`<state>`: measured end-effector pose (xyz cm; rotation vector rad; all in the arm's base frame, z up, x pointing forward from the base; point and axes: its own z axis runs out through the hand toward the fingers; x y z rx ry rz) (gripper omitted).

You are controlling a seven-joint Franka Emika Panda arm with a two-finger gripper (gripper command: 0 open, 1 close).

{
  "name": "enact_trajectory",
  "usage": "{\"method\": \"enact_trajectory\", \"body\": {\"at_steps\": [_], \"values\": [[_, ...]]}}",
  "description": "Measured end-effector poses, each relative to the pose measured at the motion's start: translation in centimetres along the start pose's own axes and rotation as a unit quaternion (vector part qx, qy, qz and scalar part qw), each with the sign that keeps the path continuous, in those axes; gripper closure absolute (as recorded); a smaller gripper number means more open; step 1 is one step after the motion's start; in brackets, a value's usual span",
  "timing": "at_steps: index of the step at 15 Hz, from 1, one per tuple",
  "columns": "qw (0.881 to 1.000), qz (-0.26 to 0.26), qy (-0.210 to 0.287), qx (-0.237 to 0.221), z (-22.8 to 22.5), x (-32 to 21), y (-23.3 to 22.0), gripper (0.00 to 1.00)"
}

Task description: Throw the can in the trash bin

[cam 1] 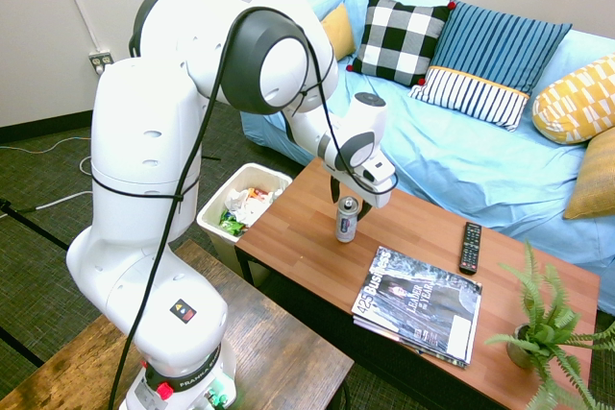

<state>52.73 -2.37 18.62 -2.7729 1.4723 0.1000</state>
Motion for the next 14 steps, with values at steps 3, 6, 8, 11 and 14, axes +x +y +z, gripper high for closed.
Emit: {"method": "enact_trajectory", "body": {"at_steps": [3,6,8,11,14], "values": [[1.000,0.002,-0.004,0.000,0.0,0.1,0.1,1.00],[1.000,-0.008,-0.002,0.006,-1.1,-0.6,-0.5,1.00],[0.999,-0.033,0.008,0.026,-3.6,-3.0,-2.6,1.00],[0.997,-0.059,0.021,0.038,-6.2,-8.3,-5.9,1.00],[0.995,-0.081,0.031,0.043,-6.9,-14.0,-9.3,1.00]]}}
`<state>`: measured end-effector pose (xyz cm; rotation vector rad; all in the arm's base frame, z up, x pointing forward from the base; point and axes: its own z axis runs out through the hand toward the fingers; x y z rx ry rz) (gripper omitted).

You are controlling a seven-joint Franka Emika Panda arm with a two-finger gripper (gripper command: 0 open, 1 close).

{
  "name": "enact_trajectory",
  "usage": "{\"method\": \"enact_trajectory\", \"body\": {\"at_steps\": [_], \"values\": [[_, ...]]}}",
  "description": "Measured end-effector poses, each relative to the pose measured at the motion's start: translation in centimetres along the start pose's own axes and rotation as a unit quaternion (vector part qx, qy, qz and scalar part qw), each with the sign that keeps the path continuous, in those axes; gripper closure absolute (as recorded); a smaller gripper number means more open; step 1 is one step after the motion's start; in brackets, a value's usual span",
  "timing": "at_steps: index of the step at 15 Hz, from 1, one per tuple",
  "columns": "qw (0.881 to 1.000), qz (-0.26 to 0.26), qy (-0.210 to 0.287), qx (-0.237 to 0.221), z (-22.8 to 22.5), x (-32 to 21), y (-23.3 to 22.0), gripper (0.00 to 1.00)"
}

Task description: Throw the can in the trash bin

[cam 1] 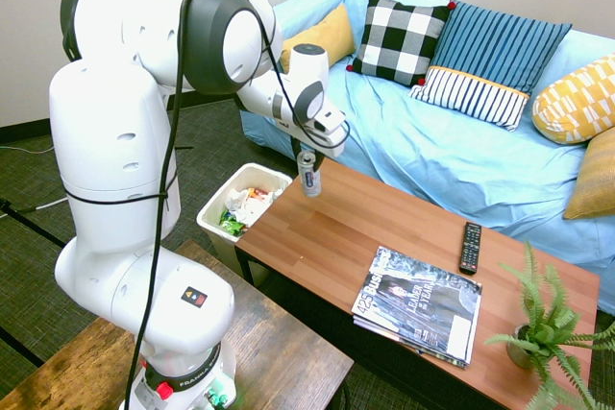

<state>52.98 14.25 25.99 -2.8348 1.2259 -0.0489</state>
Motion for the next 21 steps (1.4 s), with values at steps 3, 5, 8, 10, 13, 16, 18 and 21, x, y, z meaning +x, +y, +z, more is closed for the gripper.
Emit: {"method": "enact_trajectory", "body": {"at_steps": [3,5,8,10,13,16,18,21], "values": [[1.000,-0.022,0.004,0.008,-0.5,-3.3,-3.3,1.00],[0.999,-0.039,0.001,0.012,-1.1,-5.4,-5.2,1.00],[0.998,-0.060,0.001,0.011,-0.9,-9.3,-6.8,1.00],[0.998,-0.067,0.011,0.004,-0.5,-11.0,-7.1,1.00],[0.997,-0.081,0.007,0.009,-0.4,-12.7,-8.1,1.00],[0.996,-0.093,0.003,0.008,1.1,-15.7,-10.2,1.00],[0.995,-0.099,-0.003,0.000,3.2,-16.6,-11.1,0.00],[0.994,-0.105,-0.012,-0.011,5.7,-17.5,-11.9,0.00]]}}
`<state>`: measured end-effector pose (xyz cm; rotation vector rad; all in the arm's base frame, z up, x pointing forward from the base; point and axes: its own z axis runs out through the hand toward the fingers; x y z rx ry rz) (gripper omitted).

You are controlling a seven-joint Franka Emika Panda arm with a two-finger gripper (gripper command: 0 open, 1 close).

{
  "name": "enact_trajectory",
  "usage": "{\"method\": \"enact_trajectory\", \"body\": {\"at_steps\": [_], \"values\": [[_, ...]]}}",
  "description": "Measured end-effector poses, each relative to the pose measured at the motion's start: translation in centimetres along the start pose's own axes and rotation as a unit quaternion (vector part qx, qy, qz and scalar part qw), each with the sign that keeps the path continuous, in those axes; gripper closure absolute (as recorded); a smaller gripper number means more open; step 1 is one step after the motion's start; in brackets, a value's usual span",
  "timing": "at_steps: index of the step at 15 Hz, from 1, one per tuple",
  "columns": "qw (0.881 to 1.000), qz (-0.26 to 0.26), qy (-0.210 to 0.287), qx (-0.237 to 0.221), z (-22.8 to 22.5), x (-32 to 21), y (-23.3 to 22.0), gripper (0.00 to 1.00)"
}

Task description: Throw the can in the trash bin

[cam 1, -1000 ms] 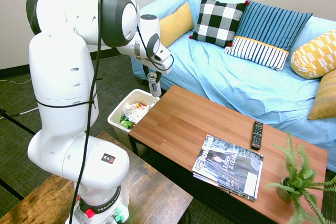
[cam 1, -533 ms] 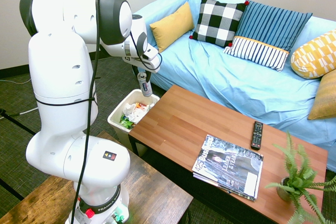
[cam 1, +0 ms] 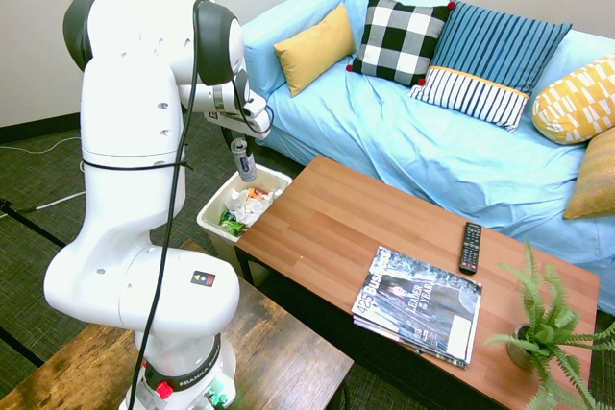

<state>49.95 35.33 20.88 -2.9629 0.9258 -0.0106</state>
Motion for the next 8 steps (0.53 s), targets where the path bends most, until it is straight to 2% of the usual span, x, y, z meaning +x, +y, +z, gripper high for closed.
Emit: {"method": "enact_trajectory", "body": {"at_steps": [8], "values": [[1.000,-0.008,-0.001,-0.015,1.0,-1.4,-1.7,0.00]]}}
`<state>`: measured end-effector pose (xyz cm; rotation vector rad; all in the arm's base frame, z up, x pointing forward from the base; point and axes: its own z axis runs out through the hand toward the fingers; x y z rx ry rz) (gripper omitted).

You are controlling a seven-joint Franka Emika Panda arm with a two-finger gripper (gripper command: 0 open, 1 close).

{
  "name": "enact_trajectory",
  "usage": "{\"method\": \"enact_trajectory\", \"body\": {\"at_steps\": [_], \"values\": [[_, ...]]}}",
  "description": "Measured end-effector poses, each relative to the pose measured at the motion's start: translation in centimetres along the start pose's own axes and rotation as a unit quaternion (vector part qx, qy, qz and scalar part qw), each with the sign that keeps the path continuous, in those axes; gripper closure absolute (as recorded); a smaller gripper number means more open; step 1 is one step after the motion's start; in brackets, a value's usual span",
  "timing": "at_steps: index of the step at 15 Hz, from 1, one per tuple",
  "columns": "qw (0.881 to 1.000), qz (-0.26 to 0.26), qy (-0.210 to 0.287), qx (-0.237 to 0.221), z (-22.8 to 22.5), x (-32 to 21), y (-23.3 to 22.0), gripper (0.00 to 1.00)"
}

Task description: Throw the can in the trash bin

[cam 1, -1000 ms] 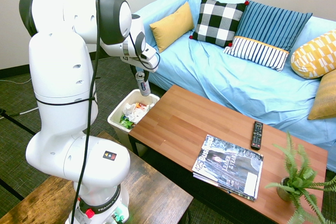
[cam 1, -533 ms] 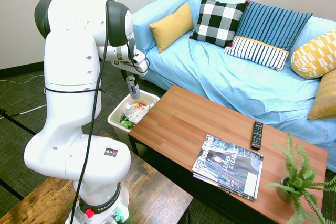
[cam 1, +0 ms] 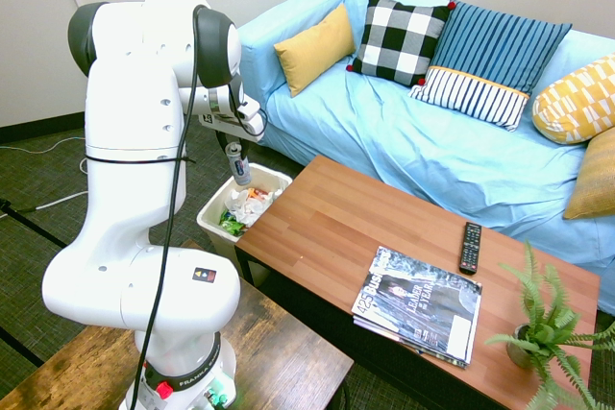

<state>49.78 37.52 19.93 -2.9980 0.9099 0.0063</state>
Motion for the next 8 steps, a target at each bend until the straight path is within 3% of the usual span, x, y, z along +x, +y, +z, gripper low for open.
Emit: {"method": "enact_trajectory", "body": {"at_steps": [8], "values": [[1.000,0.007,0.003,-0.007,-0.72,0.52,-0.10,0.00]]}}
